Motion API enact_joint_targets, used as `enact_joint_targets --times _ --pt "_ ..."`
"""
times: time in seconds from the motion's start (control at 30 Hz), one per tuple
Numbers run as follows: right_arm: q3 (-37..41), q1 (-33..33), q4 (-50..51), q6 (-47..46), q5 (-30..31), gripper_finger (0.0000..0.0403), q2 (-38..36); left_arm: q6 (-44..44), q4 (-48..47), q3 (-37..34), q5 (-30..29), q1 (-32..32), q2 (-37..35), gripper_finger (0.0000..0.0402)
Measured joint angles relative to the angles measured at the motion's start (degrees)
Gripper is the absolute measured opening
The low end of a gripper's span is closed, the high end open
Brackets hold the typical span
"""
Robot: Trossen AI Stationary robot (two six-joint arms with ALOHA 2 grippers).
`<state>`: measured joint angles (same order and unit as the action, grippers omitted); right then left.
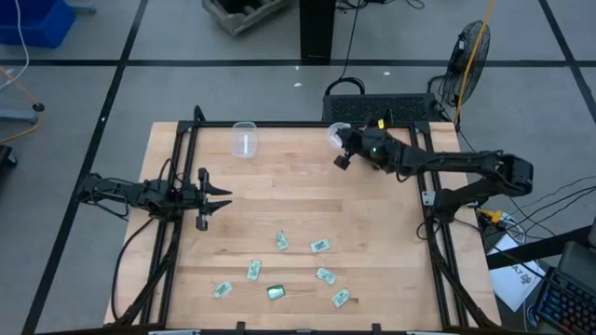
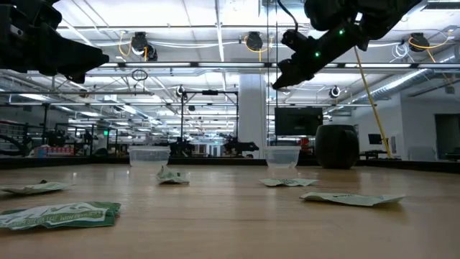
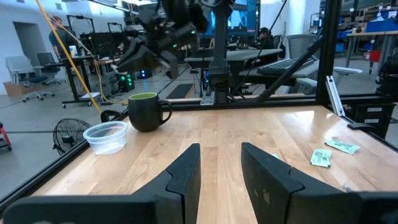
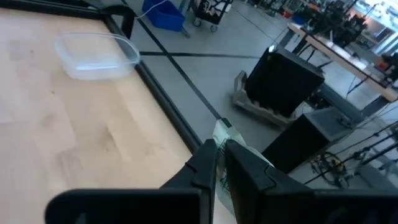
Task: Pick and place items into bin
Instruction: Put the green stevia packet into the right transparent bin
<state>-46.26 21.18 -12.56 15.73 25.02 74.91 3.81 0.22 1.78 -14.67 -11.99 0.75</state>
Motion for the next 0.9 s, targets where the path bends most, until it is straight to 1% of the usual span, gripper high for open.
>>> enact_joint_targets --times 0.3,0.4,0.57,0.73,0.9 --pt "0.0 8.2 -0.1 -2.5 -8.8 0.0022 0.3 0.0 0.0 0.0 0.0 0.0 0.0 0.0122" --pt "0.0 10.7 -1.0 -3.0 -9.3 0.0022 1.6 0.0 0.0 0.0 0.0 0.0 0.0 0.0122" --pt "0.0 14.4 -4.5 -4.4 -16.3 0.0022 6.3 0.0 0.0 0.0 0.0 0.0 0.0 0.0122" --pt "0.0 16.3 -6.4 -5.0 -16.4 0.0022 11.3 0.0 0.0 0.0 0.0 0.0 0.0 0.0122" --pt "-1.9 17.8 -6.1 -8.5 -18.2 0.0022 15.2 0.0 0.0 0.0 0.0 0.0 0.0 0.0122"
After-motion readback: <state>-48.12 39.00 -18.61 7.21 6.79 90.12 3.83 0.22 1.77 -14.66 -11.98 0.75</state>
